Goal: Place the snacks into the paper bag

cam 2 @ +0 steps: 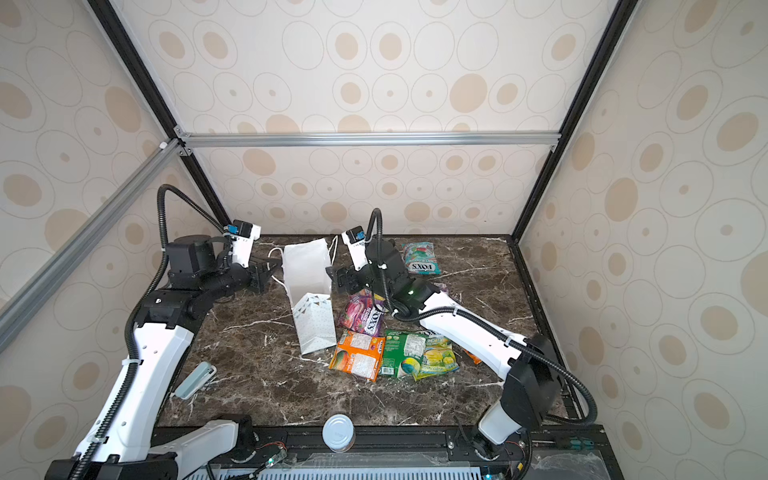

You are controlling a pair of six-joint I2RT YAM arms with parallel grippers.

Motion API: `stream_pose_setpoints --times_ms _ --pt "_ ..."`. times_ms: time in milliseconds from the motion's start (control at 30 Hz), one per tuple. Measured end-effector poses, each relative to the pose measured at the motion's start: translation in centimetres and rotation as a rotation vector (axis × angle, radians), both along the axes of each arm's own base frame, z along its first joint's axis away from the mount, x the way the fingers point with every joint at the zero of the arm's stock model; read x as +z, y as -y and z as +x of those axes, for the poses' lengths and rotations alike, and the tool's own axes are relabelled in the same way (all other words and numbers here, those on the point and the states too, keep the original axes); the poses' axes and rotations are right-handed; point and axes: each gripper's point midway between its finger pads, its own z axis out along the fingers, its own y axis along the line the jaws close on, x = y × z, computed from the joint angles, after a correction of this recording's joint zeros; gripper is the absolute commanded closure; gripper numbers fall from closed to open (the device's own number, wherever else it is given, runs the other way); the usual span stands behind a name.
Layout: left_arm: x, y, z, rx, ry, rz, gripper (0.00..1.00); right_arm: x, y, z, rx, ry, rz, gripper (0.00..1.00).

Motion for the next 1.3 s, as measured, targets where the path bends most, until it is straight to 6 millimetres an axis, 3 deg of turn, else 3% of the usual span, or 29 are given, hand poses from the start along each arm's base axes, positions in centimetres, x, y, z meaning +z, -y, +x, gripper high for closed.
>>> stream_pose_setpoints --times_ms 267,433,600,767,833,1000,1300 --pt "-0.6 -0.2 0.2 0.013 -0.007 0.008 1.00 1.9 -1.2 1.6 -0.041 0.041 0.029 0.43" --pt "-0.5 -0.5 0.4 0.029 0.005 0.015 1.00 1.7 -1.8 2.2 -0.043 0.043 0.023 0.56" --pt "-0.4 -0.7 0.2 0.043 0.016 0.022 1.00 1.3 -2.6 2.4 -0.021 0.031 0.025 0.61" --pt "-0.4 -1.4 0.3 0.078 0.029 0.038 1.00 1.7 -2.8 2.3 -0.015 0.030 0.037 0.91" --pt "-0.3 -1.7 0.5 0.101 0.039 0.048 1.00 1.9 -2.9 2.3 -0.013 0.034 0.044 0.97" --pt "0.1 -2.7 1.1 0.154 0.067 0.068 1.00 2.0 -3.5 1.5 0.003 0.033 0.045 1.00" --pt "-0.2 -3.5 3.3 0.206 0.068 0.089 1.00 3.3 -4.8 -2.3 0.057 0.038 0.038 1.00"
